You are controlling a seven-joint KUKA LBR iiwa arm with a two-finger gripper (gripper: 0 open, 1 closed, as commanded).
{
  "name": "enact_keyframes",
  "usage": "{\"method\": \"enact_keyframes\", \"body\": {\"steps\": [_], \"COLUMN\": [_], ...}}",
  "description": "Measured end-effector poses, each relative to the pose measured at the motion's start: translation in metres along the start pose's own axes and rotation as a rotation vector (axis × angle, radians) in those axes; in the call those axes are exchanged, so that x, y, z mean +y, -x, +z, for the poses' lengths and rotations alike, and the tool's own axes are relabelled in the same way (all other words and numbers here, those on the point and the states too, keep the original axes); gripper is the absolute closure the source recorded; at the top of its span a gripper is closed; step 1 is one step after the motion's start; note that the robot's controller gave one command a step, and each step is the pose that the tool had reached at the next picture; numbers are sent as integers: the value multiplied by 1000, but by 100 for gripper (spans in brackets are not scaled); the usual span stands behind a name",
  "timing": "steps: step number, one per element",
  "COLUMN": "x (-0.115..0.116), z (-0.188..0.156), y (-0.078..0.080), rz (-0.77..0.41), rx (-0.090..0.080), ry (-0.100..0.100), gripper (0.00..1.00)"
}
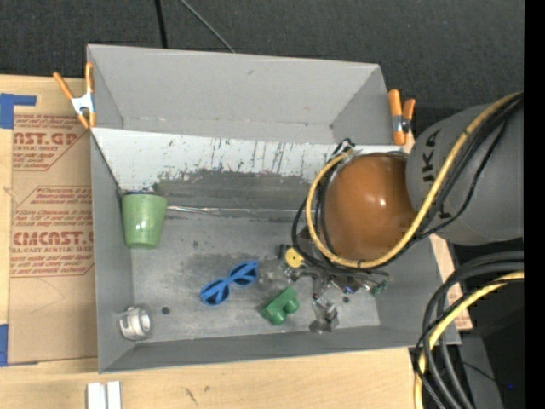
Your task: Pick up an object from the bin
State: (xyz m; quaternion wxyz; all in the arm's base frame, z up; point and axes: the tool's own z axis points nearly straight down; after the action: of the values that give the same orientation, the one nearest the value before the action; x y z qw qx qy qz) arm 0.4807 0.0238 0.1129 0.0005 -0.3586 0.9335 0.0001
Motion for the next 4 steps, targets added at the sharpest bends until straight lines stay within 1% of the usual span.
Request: {"method": "enact_keyframes", "body": {"steps": [1, 2, 3, 4], "x": [11, -2, -1, 0], "z": [43, 43, 43, 21], "y": [14, 1, 2, 3], "rz": [-270, -334, -334, -333], "rx": [-3, -1, -2, -1], "ry": [-2, 0, 1, 0], "gripper": [0, 0, 100, 100]}}
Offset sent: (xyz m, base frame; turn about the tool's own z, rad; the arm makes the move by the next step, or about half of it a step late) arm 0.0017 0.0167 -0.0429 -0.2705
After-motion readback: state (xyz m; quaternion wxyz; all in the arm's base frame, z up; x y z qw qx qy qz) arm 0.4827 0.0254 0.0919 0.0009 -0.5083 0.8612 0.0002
